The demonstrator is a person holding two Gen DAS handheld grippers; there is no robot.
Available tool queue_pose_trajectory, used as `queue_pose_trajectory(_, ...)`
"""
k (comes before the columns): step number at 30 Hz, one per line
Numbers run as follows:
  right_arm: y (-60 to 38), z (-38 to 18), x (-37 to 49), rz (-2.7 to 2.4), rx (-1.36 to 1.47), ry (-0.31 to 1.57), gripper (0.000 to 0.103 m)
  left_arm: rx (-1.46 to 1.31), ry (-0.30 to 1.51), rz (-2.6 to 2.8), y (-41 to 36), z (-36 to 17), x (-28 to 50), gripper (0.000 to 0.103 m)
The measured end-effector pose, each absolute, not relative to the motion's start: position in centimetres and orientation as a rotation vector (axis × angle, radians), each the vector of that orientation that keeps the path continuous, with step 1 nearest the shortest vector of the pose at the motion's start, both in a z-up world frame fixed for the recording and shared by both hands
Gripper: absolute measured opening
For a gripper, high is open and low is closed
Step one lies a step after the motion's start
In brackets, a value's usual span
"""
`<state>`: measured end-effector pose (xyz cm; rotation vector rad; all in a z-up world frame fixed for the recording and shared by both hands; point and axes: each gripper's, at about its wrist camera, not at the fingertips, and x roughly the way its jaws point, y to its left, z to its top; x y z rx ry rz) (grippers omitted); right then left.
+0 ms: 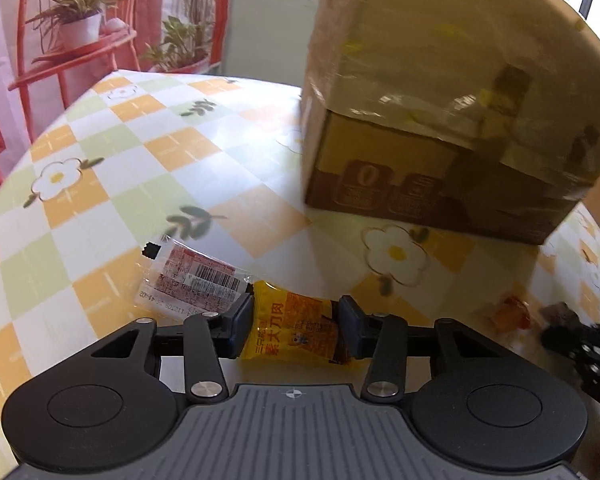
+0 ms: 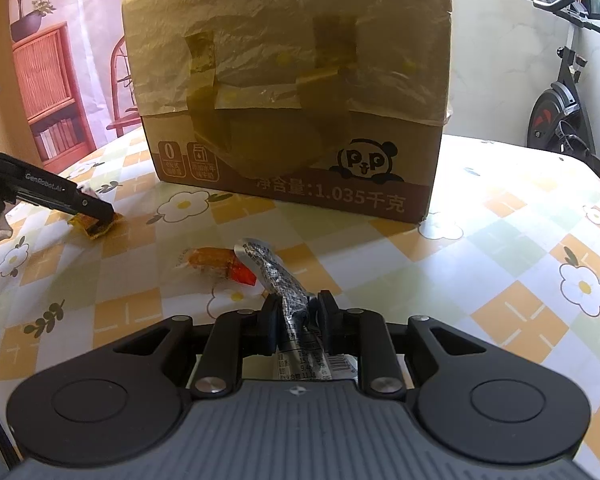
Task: Organize snacks
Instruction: 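Grasp the silver printed bag with the right tool while the left tool grasps the yellow bar, then lift the silver bag and yellow bar over the box and release both inside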
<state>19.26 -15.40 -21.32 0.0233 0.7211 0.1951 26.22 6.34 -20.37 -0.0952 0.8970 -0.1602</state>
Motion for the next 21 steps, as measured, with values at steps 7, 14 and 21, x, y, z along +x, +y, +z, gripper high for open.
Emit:
queue_pose_trajectory(7,-15.3,-21.3,19.2,0.196,0.026,0.721,0.021,-0.078,0.873,-0.194,4.8,-19.8,24.0,0.05)
queue_pose_trajectory(14,-15.4,-21.4,19.2,0.196,0.025,0.72,0.021,-0.067,0.903,-0.222,4.2,-20.5,23.0,0.052)
queue_pose_trajectory(21,-15.4,-21.4,19.2,0.196,0.026,0.72,0.021,-0.077,0.901,-0.216,4.1,-20.7,22.7,0.055)
